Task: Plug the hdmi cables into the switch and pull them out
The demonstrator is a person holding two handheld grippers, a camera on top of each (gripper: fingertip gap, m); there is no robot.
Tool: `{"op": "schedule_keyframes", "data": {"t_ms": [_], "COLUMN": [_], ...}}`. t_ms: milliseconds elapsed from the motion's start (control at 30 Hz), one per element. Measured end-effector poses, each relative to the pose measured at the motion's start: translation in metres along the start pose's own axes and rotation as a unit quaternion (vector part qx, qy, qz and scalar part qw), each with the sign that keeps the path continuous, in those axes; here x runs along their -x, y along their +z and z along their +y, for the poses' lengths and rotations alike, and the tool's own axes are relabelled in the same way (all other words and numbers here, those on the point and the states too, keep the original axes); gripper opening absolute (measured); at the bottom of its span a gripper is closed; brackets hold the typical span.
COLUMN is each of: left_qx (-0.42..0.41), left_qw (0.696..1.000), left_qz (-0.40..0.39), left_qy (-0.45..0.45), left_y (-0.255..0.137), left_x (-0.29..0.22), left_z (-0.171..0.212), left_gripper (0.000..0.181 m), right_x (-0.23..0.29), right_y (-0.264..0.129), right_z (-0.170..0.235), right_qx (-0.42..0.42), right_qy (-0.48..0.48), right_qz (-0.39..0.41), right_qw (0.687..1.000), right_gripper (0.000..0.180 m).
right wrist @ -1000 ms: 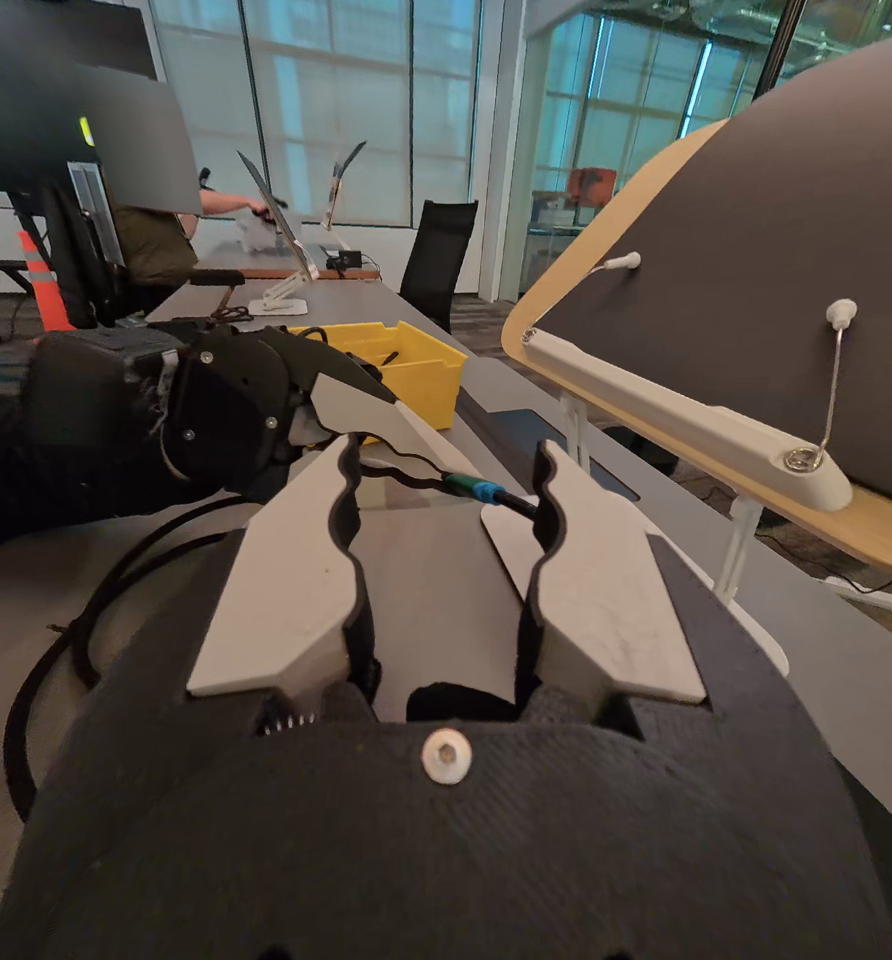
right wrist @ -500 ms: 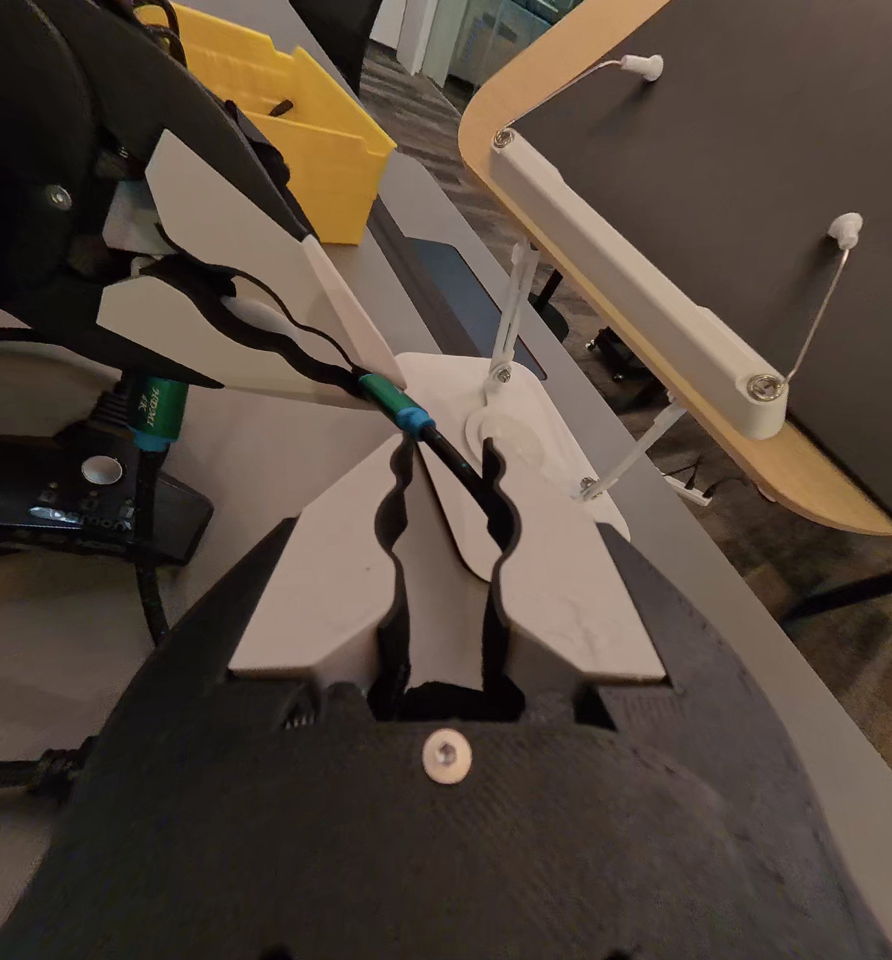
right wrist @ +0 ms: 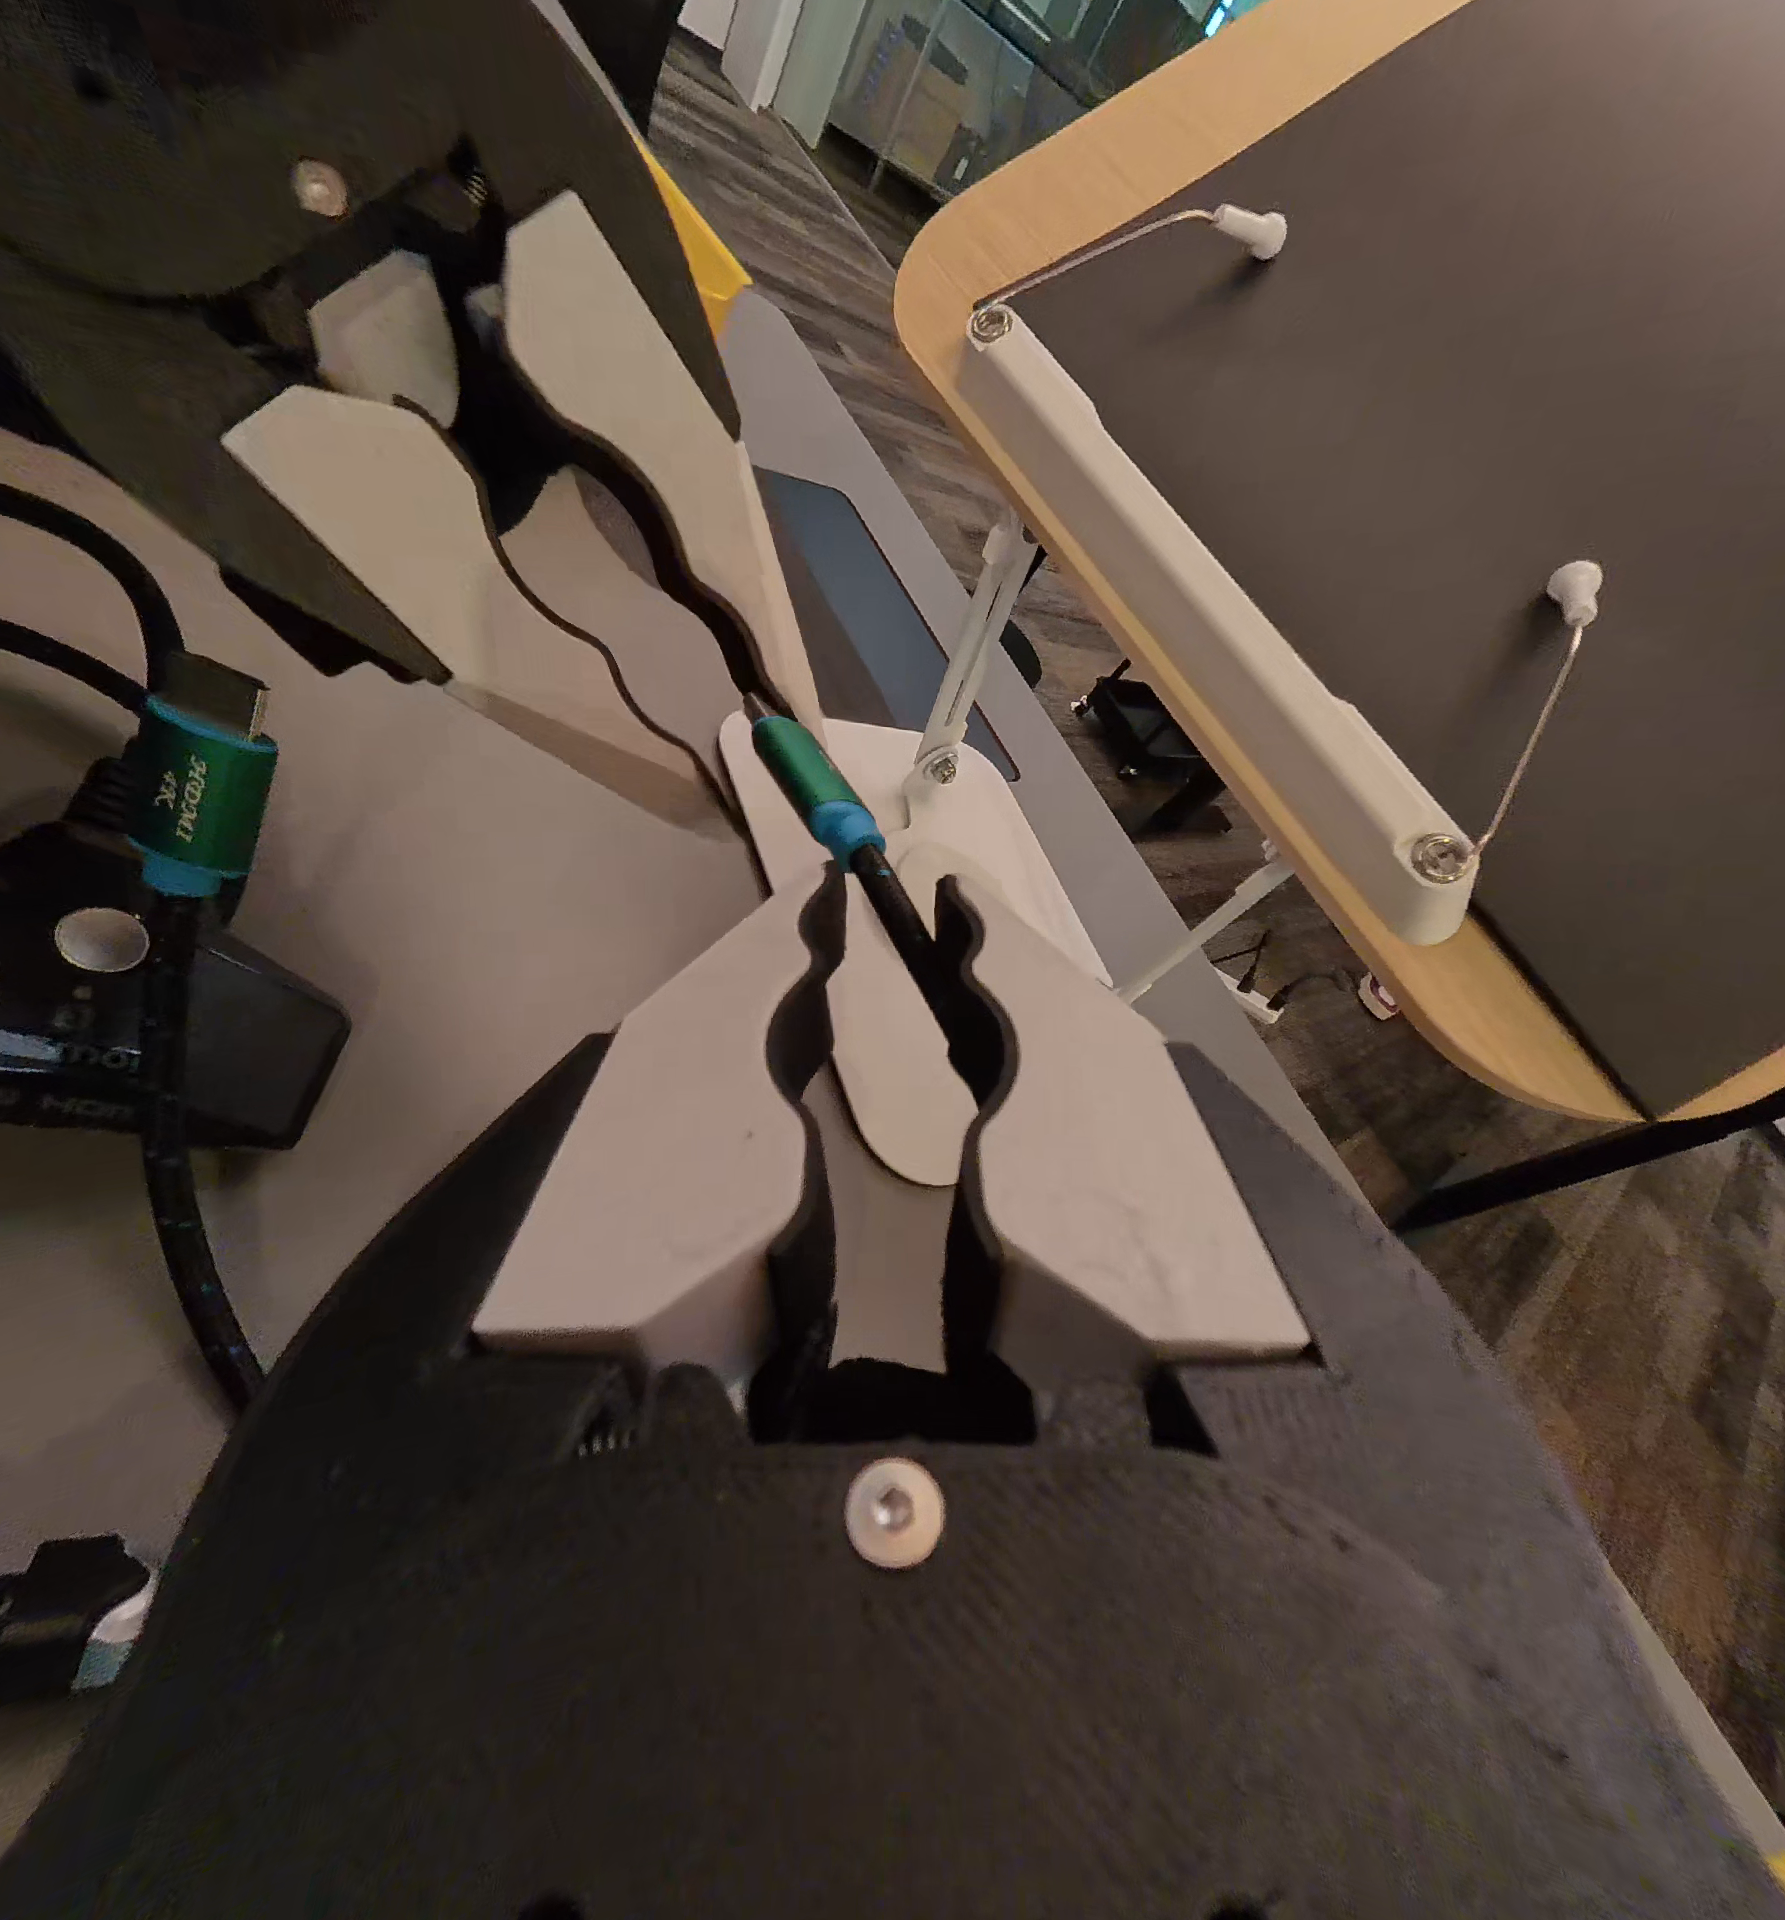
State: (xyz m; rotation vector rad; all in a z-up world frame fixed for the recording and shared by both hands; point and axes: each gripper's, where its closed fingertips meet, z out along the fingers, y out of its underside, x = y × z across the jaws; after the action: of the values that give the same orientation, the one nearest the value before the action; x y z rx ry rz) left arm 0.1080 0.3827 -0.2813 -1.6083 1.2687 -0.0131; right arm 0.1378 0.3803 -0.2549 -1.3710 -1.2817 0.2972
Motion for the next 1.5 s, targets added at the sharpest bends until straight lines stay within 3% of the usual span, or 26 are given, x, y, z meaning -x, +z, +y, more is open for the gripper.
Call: {"op": "schedule_keyframes", "data": {"t_ms": [100, 300, 500, 667, 833, 933, 1167, 1300, 1500], "left_qx": [-0.034, -0.149, -0.181, -0.206, -0.213, -0.213, -0.203, -0.195, -0.184], "left_qw": [0.980, 0.851, 0.754, 0.715, 0.723, 0.749, 0.800, 0.817, 0.832], "left_qz": [0.113, 0.304, 0.393, 0.397, 0.390, 0.377, 0.364, 0.369, 0.371], "left_qy": [-0.159, -0.402, -0.494, -0.537, -0.530, -0.502, -0.433, -0.398, -0.368], "left_y": [-0.005, -0.032, -0.043, -0.042, -0.043, -0.043, -0.044, -0.048, -0.050], "left_x": [-0.008, -0.007, -0.010, 0.000, 0.001, 0.000, -0.010, -0.016, -0.022], "left_z": [-0.004, -0.033, -0.044, -0.041, -0.041, -0.041, -0.040, -0.038, -0.038], "left_gripper": [0.040, 0.052, 0.052, 0.021, 0.017, 0.016, 0.016, 0.014, 0.012], "right_x": [-0.001, 0.007, 0.011, 0.012, 0.011, 0.010, 0.025, 0.034, 0.039], "right_y": [-0.003, -0.001, 0.003, 0.003, 0.003, 0.002, 0.002, -0.002, -0.004], "right_z": [-0.008, -0.016, -0.023, -0.030, -0.033, -0.033, -0.040, -0.044, -0.044], "right_qx": [-0.018, -0.022, -0.021, -0.022, -0.028, -0.043, -0.091, -0.118, -0.108], "right_qy": [0.000, -0.030, -0.065, -0.104, -0.111, -0.083, -0.006, 0.031, -0.011], "right_qz": [0.002, 0.003, 0.020, 0.043, 0.050, 0.039, -0.045, -0.096, -0.096], "right_qw": [1.000, 0.999, 0.997, 0.993, 0.992, 0.995, 0.995, 0.988, 0.989], "right_gripper": [0.010, 0.010, 0.010, 0.009, 0.009, 0.010, 0.029, 0.029, 0.032]}}
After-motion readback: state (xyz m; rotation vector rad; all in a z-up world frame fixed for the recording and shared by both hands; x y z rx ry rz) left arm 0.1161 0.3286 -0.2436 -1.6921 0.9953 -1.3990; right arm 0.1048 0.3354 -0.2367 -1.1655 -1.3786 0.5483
